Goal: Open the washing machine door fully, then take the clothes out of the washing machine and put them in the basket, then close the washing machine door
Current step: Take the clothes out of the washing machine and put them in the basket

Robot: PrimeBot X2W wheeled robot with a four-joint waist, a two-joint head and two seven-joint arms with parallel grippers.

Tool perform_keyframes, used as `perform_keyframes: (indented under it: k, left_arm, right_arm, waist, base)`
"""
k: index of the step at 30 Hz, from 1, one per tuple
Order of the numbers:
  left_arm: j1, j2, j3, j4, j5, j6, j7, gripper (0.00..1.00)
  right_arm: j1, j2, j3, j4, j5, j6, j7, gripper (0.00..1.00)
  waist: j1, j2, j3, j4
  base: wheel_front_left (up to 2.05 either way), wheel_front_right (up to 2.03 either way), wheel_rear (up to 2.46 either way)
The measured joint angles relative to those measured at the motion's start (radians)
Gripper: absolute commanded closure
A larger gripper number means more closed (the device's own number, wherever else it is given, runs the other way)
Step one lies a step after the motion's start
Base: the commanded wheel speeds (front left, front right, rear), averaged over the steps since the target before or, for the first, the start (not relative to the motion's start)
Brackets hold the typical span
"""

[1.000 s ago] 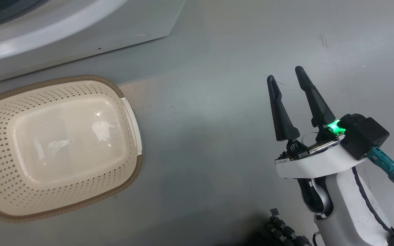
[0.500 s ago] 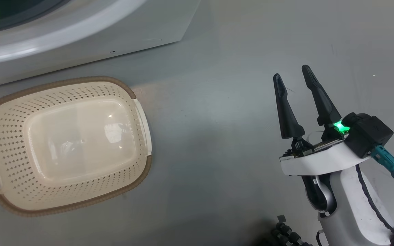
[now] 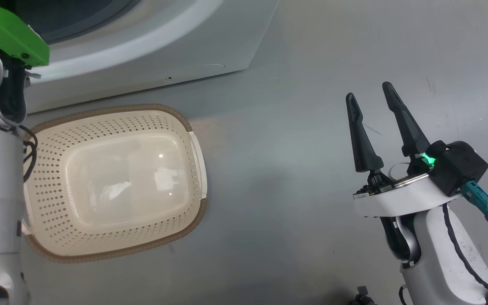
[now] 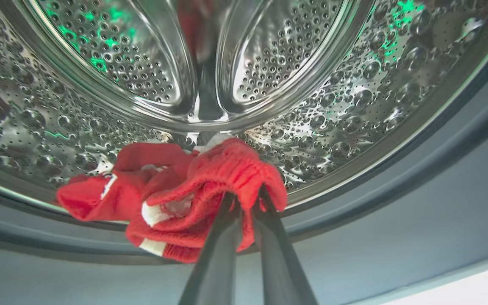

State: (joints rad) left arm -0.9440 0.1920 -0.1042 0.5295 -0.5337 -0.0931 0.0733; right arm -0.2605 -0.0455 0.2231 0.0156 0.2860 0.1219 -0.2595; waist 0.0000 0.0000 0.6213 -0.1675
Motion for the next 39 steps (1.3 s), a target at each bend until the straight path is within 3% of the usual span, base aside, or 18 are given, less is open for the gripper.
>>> perform_keyframes:
  k: [16,39]
  left_arm:
    - [0.19,-0.051,-0.026,-0.12,0.082,0.0,-0.332,1.0]
    - [0.435,-0.075,-0.02,-0.421,0.194,0.063,-0.333,1.0]
  right_arm:
    - [0.062,0.0,-0.023,0.035,-0.05,0.0,0.0,0.0]
    - [0.198,0.0,-0.026,0.063,-0.051,0.0,0.0,0.0]
  waist:
    - [0.0,0.0,-0.145,0.073]
    - [-0.0001,0.0,-0.382,0.13]
  base:
    - [0.0,0.0,0.0]
    - [0.0,0.0,0.0]
